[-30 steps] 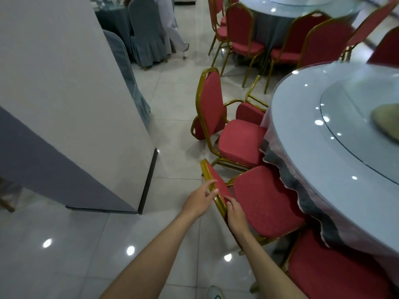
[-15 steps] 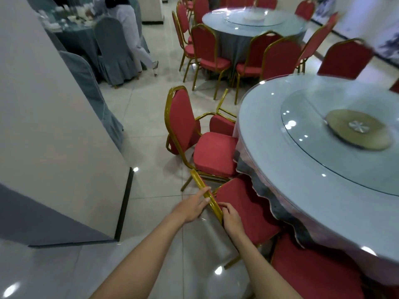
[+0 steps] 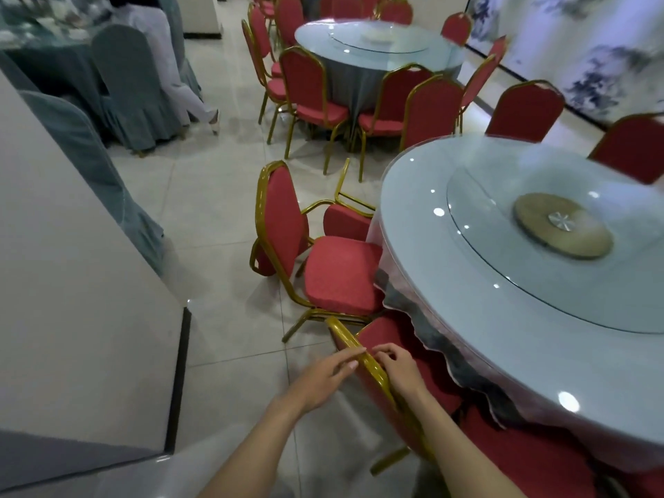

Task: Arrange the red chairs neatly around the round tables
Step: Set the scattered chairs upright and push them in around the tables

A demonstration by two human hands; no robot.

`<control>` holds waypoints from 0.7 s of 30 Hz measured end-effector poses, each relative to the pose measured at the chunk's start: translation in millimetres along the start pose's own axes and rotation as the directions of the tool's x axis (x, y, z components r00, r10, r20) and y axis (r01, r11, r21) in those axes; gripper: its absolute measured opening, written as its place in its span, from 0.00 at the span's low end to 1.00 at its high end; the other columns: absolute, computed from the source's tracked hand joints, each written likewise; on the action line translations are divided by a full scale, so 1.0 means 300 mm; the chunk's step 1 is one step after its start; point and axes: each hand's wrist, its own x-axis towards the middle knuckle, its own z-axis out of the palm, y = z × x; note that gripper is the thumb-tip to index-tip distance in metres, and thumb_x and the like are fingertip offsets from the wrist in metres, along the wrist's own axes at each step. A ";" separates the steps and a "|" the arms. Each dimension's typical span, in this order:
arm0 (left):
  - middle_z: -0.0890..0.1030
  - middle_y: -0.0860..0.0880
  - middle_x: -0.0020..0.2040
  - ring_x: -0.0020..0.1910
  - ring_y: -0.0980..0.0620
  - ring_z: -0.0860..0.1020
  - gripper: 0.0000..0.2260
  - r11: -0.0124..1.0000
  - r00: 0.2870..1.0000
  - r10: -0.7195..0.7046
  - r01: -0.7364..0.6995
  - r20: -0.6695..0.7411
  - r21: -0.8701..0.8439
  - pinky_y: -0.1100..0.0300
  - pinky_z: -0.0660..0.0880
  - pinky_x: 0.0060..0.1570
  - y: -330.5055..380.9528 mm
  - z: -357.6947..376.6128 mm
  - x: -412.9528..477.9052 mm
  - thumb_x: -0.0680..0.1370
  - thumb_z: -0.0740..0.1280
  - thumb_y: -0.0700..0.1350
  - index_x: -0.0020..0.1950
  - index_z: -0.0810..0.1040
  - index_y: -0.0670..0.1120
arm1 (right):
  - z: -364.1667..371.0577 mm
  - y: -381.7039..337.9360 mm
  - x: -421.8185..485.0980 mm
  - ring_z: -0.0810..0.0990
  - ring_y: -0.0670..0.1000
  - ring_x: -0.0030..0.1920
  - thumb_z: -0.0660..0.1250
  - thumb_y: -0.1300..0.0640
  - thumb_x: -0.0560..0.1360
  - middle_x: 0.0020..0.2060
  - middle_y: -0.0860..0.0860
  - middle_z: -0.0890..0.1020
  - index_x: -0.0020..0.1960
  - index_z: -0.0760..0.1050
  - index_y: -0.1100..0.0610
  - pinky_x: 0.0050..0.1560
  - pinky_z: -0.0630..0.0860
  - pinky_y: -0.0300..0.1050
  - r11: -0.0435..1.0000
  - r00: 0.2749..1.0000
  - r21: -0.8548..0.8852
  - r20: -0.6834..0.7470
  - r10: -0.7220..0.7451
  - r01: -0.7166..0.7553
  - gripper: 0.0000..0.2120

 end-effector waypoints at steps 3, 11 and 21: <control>0.84 0.55 0.51 0.48 0.58 0.82 0.13 0.986 0.986 -0.038 0.009 -0.165 -0.169 0.57 0.81 0.51 -0.023 -0.175 0.007 0.85 0.62 0.51 0.67 0.77 0.64 | 0.057 -0.148 0.078 0.84 0.45 0.47 0.67 0.58 0.80 0.44 0.44 0.86 0.50 0.83 0.49 0.47 0.78 0.38 0.999 0.999 0.006 0.000 -0.036 0.036 0.08; 0.85 0.51 0.47 0.44 0.53 0.83 0.11 0.953 0.885 -0.170 0.035 -0.434 -0.301 0.63 0.79 0.43 -0.164 -0.754 0.025 0.86 0.61 0.48 0.61 0.81 0.58 | 0.269 -0.529 0.290 0.84 0.42 0.47 0.67 0.58 0.80 0.45 0.42 0.86 0.50 0.83 0.47 0.49 0.79 0.39 0.979 0.978 0.006 0.026 -0.205 0.205 0.08; 0.85 0.54 0.47 0.44 0.54 0.83 0.10 0.897 0.677 -0.348 0.039 -0.648 -0.441 0.58 0.82 0.45 -0.369 -1.121 0.160 0.86 0.61 0.46 0.59 0.79 0.60 | 0.481 -0.785 0.617 0.85 0.55 0.46 0.63 0.63 0.83 0.44 0.54 0.87 0.55 0.82 0.54 0.49 0.82 0.50 0.964 0.967 0.177 0.125 -0.222 0.199 0.10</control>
